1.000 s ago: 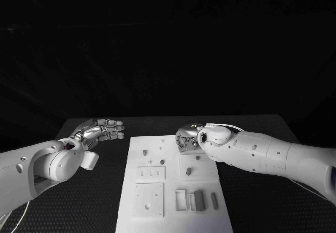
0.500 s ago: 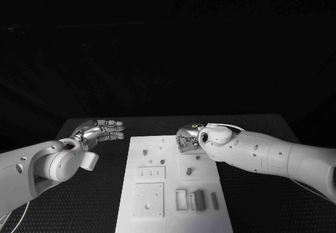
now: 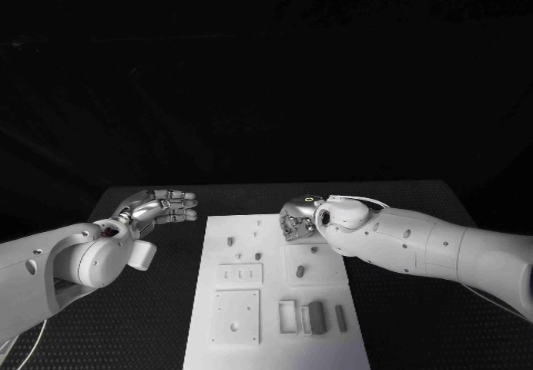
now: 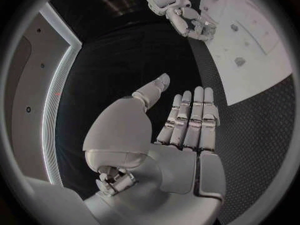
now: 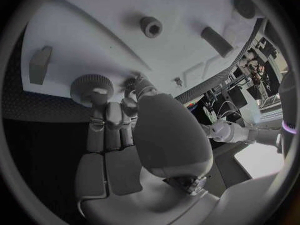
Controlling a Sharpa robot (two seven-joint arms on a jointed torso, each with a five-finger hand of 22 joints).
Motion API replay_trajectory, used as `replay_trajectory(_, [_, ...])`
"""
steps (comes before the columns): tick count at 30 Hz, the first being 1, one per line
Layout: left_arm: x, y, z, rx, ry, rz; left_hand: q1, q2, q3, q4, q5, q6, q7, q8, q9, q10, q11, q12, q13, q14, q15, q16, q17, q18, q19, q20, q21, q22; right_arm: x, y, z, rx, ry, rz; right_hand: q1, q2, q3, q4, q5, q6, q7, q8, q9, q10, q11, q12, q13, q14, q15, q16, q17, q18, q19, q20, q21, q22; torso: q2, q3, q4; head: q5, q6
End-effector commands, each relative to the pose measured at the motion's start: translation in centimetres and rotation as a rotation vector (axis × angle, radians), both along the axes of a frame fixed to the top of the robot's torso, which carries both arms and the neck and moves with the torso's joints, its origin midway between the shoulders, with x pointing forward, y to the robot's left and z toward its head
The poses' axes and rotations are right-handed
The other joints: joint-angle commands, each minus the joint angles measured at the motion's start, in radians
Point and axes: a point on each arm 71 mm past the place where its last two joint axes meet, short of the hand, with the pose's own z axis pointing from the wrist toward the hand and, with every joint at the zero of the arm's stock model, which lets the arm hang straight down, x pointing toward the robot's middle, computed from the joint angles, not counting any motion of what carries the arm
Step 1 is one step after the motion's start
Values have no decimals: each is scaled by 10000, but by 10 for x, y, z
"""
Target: Assemble the parts on the task board
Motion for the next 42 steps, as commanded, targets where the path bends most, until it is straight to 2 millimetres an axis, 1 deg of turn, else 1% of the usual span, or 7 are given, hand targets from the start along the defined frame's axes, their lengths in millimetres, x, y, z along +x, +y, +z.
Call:
replay_trajectory(1, [0, -1, 1, -52, -64, -116, -96, 11, -73, -8, -54, -12, 50, -34, -16, 44, 19, -68, -10, 63, 20, -46, -8, -35, 71, 8, -52, -10, -1, -4, -5, -374, 2, -48, 503, 244, 617, 206, -4, 470, 191, -27, -32, 41, -116, -76, -5, 83, -230, 90, -24, 151, -118, -36, 90, 213, 10, -2, -6, 1, 16])
replay_trajectory(8, [-1, -1, 1, -50, -62, -105, -100, 17, -75, -10, -54, -7, 46, -35, -17, 51, 16, -71, -10, 65, 20, -49, -7, -34, 73, 8, -56, -10, -1, -3, -4, -338, -109, -3, 459, 152, 904, 216, -4, 630, 152, -40, -19, 49, -143, -89, 26, 83, -248, 139, -47, 151, -140, -59, 157, 212, 19, 2, -1, -3, 7])
replay_trajectory(19, [-1, -1, 1, -51, -61, -110, -104, 20, -77, -13, -54, -3, 40, -37, -19, 57, 13, -78, -11, 68, 19, -55, -6, -33, 75, 8, -63, -11, -1, -2, -1, -183, -329, 15, 413, 129, 1005, 192, -5, 698, 140, -48, -9, 56, -156, -92, 42, 96, -260, 165, -45, 151, -152, -72, 187, 209, 16, 1, -6, -8, 21])
replay_trajectory(27, [-1, -1, 1, -49, -63, -97, -105, 18, -80, -15, -54, -1, 38, -39, -21, 60, 12, -84, -13, 69, 19, -60, -6, -32, 75, 7, -68, -11, 1, 5, 18, 429, -1095, -159, 367, 91, 1073, 155, -5, 763, 127, -49, 2, 73, -168, -94, 54, 129, -270, 195, -28, 151, -152, -84, 217, 208, 21, -15, -11, 7, 87])
replay_trajectory(35, [-1, -1, 1, -48, -62, -95, -106, 17, -82, -16, -54, 0, 38, -41, -23, 62, 11, -89, -14, 71, 19, -64, -5, -31, 77, 7, -72, -12, 1, 23, 26, 636, -1516, 56, 327, 54, 1135, 113, -4, 820, 115, -54, 10, 92, -180, -102, 59, 142, -281, 213, -38, 151, -152, -96, 241, 204, 23, -6, 0, 16, 123])
replay_trajectory(40, [-1, -1, 1, -50, -60, -104, -106, 15, -83, -18, -54, 0, 38, -43, -24, 63, 12, -94, -15, 71, 19, -68, -4, -31, 76, 7, -76, -12, 0, 43, 29, 641, -2035, 437, 312, 45, 1159, 96, -5, 834, 112, -61, 10, 100, -183, -106, 61, 144, -284, 217, -47, 151, -152, -99, 248, 202, 25, -5, -2, 29, 155])
replay_trajectory(42, [0, -2, 1, -52, -68, -114, -107, 16, -83, -17, -54, 1, 38, -44, -25, 64, 12, -95, -15, 70, 19, -69, -4, -31, 76, 8, -78, -13, 0, 52, 30, 642, -2164, 568, 306, 38, 1171, 86, -5, 841, 110, -64, 10, 105, -185, -107, 61, 155, -286, 222, -39, 151, -152, -101, 252, 201, 27, -4, -15, 49, 196])
